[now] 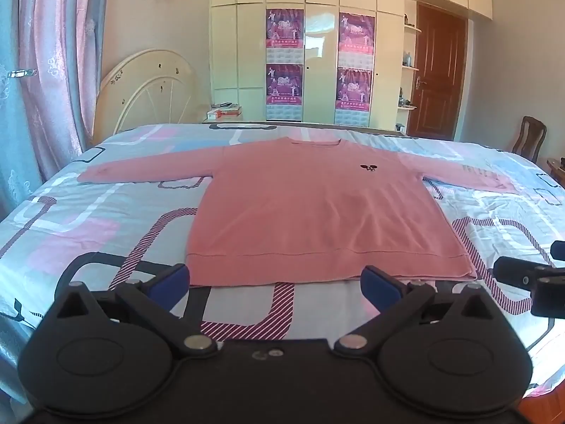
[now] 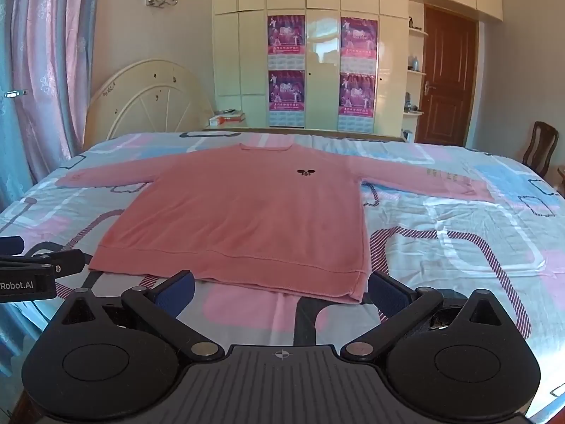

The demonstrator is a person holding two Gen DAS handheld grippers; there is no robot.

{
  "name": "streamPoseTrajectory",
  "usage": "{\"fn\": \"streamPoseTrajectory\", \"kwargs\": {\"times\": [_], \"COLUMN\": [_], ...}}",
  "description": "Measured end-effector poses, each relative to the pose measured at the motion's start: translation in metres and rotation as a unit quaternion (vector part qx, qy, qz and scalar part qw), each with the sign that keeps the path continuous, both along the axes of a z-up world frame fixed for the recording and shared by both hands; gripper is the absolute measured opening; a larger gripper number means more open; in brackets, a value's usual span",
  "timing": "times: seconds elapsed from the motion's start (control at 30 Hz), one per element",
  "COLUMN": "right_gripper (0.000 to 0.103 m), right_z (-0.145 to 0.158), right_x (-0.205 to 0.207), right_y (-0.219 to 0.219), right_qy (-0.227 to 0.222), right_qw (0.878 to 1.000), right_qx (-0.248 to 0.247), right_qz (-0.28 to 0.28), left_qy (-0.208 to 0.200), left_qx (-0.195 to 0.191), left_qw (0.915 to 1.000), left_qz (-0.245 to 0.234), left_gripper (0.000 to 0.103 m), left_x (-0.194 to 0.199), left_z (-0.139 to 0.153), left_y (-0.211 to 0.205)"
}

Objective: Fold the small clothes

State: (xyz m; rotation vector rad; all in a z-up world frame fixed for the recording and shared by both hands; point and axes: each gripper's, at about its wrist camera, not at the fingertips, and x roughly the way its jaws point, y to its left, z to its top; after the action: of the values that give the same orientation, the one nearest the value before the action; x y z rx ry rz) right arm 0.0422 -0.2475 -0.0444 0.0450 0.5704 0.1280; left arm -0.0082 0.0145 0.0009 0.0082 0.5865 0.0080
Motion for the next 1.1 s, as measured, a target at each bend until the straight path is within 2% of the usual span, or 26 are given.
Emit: {"fn": "streamPoseTrajectory", "kwargs": {"times": [0.37, 1.1], "right_gripper": [0.103, 0.103], "right_z": [0.001, 0.005], "right_x": [0.001, -0.004], "right_y": [0.000, 0.002], "right_qy": [-0.002, -0.016], "right_qw": [1.000, 1.000], "right_qx": [0.003, 0.001], "right_qz": [-0.001, 0.004], "left_qy": [-0.001, -0.007], "left_qx": [0.009, 0.007], "left_qw": [1.0000, 0.9999], "left_qz": [-0.001, -0.003], "left_gripper": [0.103, 0.103], "left_x": [0.002, 0.002], "left_z": [-0.002, 0.004], "left_y": [-0.013, -0.015]}}
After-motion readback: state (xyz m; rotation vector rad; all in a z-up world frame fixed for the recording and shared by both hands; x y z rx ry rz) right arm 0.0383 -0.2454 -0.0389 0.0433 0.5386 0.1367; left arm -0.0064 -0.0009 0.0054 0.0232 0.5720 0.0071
